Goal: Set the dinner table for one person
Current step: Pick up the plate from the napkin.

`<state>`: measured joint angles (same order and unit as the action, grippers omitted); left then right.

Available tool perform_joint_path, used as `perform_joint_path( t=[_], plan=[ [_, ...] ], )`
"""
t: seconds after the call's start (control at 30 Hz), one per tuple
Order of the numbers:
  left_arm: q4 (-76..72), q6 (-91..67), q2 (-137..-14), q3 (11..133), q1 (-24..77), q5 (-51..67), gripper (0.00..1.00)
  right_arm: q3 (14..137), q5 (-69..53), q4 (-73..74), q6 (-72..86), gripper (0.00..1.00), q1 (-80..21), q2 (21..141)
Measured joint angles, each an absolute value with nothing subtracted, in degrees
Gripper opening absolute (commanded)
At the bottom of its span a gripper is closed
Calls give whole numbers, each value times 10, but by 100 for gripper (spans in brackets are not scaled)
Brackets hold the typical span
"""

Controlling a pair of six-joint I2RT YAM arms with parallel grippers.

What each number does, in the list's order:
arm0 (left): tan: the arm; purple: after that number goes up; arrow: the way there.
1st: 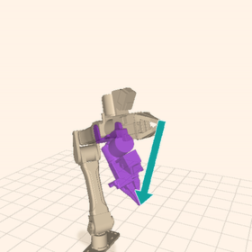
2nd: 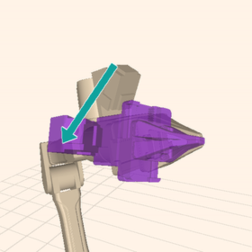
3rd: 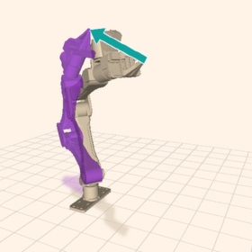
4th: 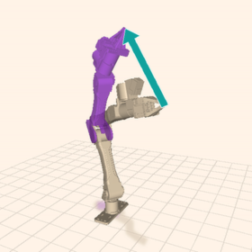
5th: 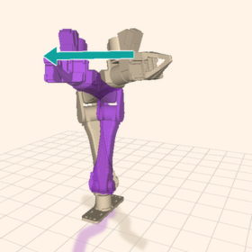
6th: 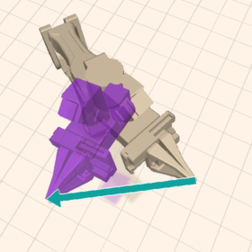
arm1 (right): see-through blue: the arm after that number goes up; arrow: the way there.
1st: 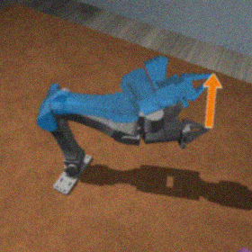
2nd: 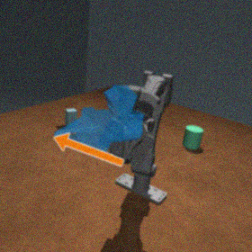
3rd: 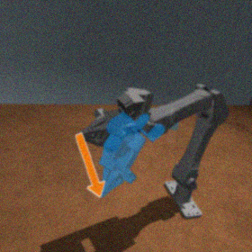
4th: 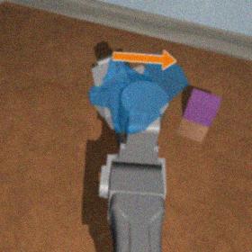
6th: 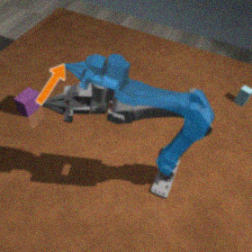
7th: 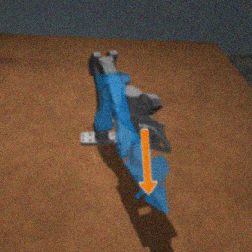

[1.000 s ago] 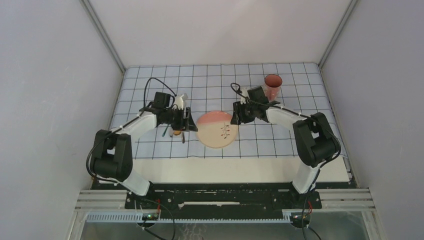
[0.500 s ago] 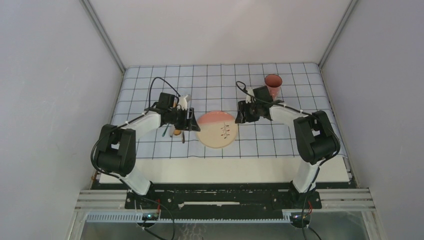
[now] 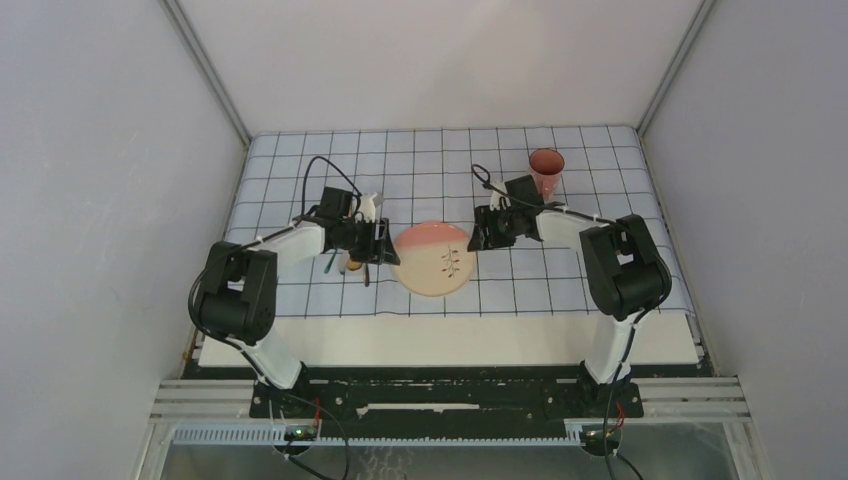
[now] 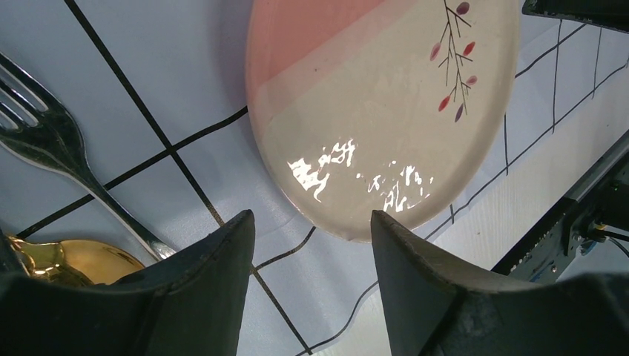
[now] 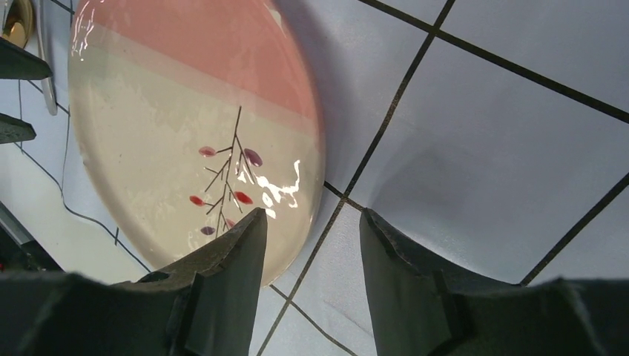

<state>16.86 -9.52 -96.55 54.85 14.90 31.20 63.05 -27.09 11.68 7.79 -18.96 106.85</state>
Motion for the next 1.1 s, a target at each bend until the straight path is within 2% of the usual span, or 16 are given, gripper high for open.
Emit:
perform_joint_path(
  t=[0.67,0.9,1.1],
  plan=[
    [156,-101,-1003,570,168,312,63,636,-297,116,79,52,-215,1084],
    [152,-106,-1005,578,176,304,63,636,-300,119,78,33,-206,1090],
    [150,-106,-1005,578,179,297,59,636,-298,121,77,28,-201,1093]
  ],
)
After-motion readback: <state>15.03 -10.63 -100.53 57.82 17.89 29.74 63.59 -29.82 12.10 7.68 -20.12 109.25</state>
